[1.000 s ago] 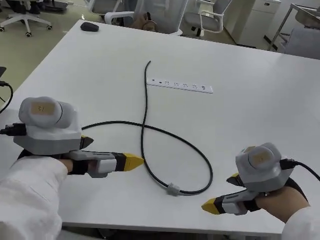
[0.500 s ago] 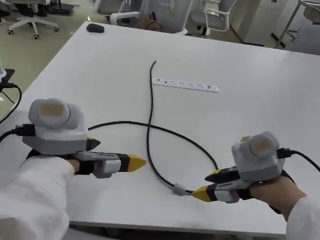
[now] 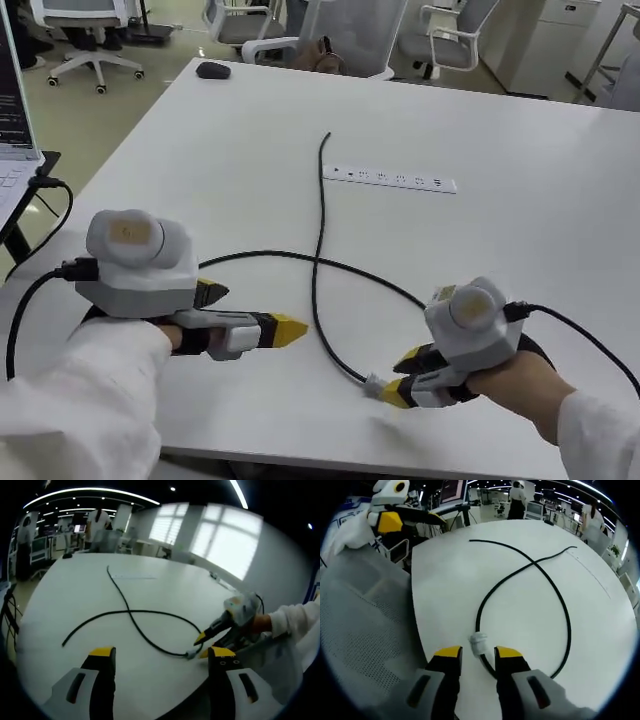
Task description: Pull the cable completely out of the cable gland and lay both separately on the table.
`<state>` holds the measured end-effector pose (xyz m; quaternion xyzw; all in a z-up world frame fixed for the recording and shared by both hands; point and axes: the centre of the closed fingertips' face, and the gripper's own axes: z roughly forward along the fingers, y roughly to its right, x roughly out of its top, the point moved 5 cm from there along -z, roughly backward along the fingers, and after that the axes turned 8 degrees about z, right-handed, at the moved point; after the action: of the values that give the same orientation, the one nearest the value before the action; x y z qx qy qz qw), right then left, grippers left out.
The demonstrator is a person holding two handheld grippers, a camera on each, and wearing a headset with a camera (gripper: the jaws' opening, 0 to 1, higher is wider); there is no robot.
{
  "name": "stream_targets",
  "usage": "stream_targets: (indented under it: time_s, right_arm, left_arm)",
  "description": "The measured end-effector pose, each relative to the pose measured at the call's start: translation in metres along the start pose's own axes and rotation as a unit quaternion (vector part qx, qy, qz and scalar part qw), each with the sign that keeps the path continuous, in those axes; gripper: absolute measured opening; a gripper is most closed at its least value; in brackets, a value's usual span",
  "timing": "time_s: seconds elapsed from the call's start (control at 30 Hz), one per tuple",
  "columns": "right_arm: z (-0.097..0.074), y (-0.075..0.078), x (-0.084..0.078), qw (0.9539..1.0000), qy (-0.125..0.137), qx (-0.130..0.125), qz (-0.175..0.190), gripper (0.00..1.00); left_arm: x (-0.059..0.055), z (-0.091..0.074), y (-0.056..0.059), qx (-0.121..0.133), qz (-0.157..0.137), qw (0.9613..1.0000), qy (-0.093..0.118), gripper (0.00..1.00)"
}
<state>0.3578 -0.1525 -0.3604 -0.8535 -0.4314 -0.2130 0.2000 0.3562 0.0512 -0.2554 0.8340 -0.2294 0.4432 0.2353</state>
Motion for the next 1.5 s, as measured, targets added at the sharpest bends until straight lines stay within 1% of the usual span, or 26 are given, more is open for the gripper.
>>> stream_targets:
  time_s: [0.1, 0.17, 0.27, 0.3, 0.37, 0.47, 0.5, 0.57, 0.63, 0.67, 0.7, 0.83, 0.87, 0.9, 0.93, 1.07, 1.13, 1.2, 1.27, 1.3, 1.33, 1.37, 1.4, 1.43, 1.47, 1.5]
  right_arm:
    - [0.005, 0.001, -0.003, 0.9998, -0.013, -0.007, -0.016, 0.25]
    - [0.008, 0.0, -0.001, 0.9997, -0.011, -0.006, -0.021, 0.24]
    - [0.013, -0.001, 0.001, 0.9997, -0.007, -0.003, -0.023, 0.19]
    - [0.014, -0.001, 0.001, 0.9997, -0.008, -0.005, -0.022, 0.18]
    - [0.018, 0.004, -0.003, 0.9993, -0.018, -0.02, -0.026, 0.14]
    - [0.017, 0.004, -0.003, 0.9997, -0.007, -0.014, -0.018, 0.13]
    - [0.016, 0.003, -0.004, 0.9998, -0.007, -0.013, -0.016, 0.13]
    - [0.014, 0.002, -0.002, 0.9995, -0.001, -0.012, -0.03, 0.12]
    - [0.01, 0.001, 0.001, 0.9995, 0.001, -0.006, -0.032, 0.12]
    - [0.005, -0.001, 0.008, 0.9994, 0.016, 0.002, -0.031, 0.12]
    - [0.004, -0.001, 0.009, 0.9994, 0.018, 0.004, -0.031, 0.12]
    - [-0.01, -0.007, 0.021, 0.9983, 0.034, 0.014, -0.046, 0.11]
    - [-0.017, -0.01, 0.026, 0.9973, 0.041, 0.02, -0.057, 0.11]
    - [-0.019, -0.011, 0.027, 0.997, 0.043, 0.021, -0.06, 0.11]
    - [-0.025, -0.013, 0.031, 0.9963, 0.047, 0.025, -0.067, 0.11]
    - [-0.044, -0.022, 0.043, 0.992, 0.065, 0.045, -0.099, 0.11]
    - [-0.052, -0.028, 0.048, 0.9901, 0.067, 0.051, -0.112, 0.11]
    - [-0.059, -0.034, 0.052, 0.9876, 0.07, 0.057, -0.129, 0.11]
    - [-0.065, -0.04, 0.056, 0.9854, 0.075, 0.064, -0.139, 0.11]
    - [-0.067, -0.043, 0.058, 0.9845, 0.076, 0.066, -0.144, 0.11]
    - [-0.071, -0.047, 0.06, 0.9826, 0.078, 0.07, -0.154, 0.11]
    - [-0.073, -0.05, 0.061, 0.9813, 0.079, 0.073, -0.16, 0.11]
    - [-0.076, -0.053, 0.062, 0.9798, 0.081, 0.076, -0.166, 0.11]
    - [-0.079, -0.058, 0.064, 0.9773, 0.084, 0.081, -0.177, 0.11]
    - [-0.082, -0.061, 0.065, 0.9757, 0.085, 0.084, -0.184, 0.11]
    - [-0.085, -0.065, 0.067, 0.9731, 0.088, 0.089, -0.193, 0.11]
  left_arm:
    - [0.002, 0.0, 0.001, -0.002, 0.005, 1.0, 0.006, 0.75]
    - [0.003, 0.0, 0.001, -0.004, 0.006, 0.9999, 0.01, 0.75]
    - [0.004, 0.0, 0.003, -0.008, 0.008, 0.9999, 0.013, 0.74]
    - [0.004, 0.0, 0.003, -0.009, 0.007, 0.9998, 0.013, 0.73]
    - [0.005, 0.0, 0.003, -0.012, 0.005, 0.9998, 0.015, 0.71]
    - [0.006, -0.001, 0.003, -0.012, 0.005, 0.9997, 0.022, 0.7]
    - [0.007, -0.001, 0.003, -0.013, 0.006, 0.9996, 0.025, 0.69]
    - [0.009, -0.002, 0.004, -0.016, 0.007, 0.9994, 0.031, 0.66]
    - [0.01, -0.002, 0.005, -0.018, 0.01, 0.9992, 0.035, 0.65]
    - [0.01, -0.002, 0.006, -0.02, 0.013, 0.9991, 0.036, 0.64]
    - [0.01, -0.002, 0.006, -0.021, 0.013, 0.9991, 0.036, 0.63]
    - [0.012, -0.001, 0.009, -0.029, 0.023, 0.9985, 0.041, 0.61]
    - [0.013, -0.001, 0.011, -0.034, 0.025, 0.9981, 0.044, 0.6]
    - [0.013, -0.001, 0.011, -0.035, 0.026, 0.9981, 0.044, 0.6]
    - [0.014, -0.001, 0.013, -0.039, 0.03, 0.9978, 0.044, 0.6]
    - [0.017, 0.0, 0.02, -0.054, 0.049, 0.9959, 0.053, 0.55]
    - [0.02, 0.0, 0.025, -0.065, 0.061, 0.9941, 0.061, 0.54]
    - [0.024, 0.0, 0.032, -0.082, 0.082, 0.9906, 0.073, 0.52]
    - [0.025, 0.001, 0.038, -0.094, 0.09, 0.9886, 0.075, 0.51]
    - [0.026, 0.001, 0.044, -0.111, 0.103, 0.9854, 0.077, 0.51]
    - [0.025, 0.002, 0.049, -0.123, 0.111, 0.9832, 0.076, 0.51]
    - [0.025, 0.002, 0.055, -0.138, 0.124, 0.9798, 0.075, 0.51]
    - [0.024, 0.003, 0.06, -0.147, 0.133, 0.9773, 0.074, 0.5]
    - [0.023, 0.003, 0.066, -0.162, 0.146, 0.9732, 0.072, 0.49]
    - [0.022, 0.003, 0.07, -0.17, 0.153, 0.9709, 0.072, 0.48]
    - [0.022, 0.003, 0.075, -0.183, 0.16, 0.9673, 0.073, 0.47]
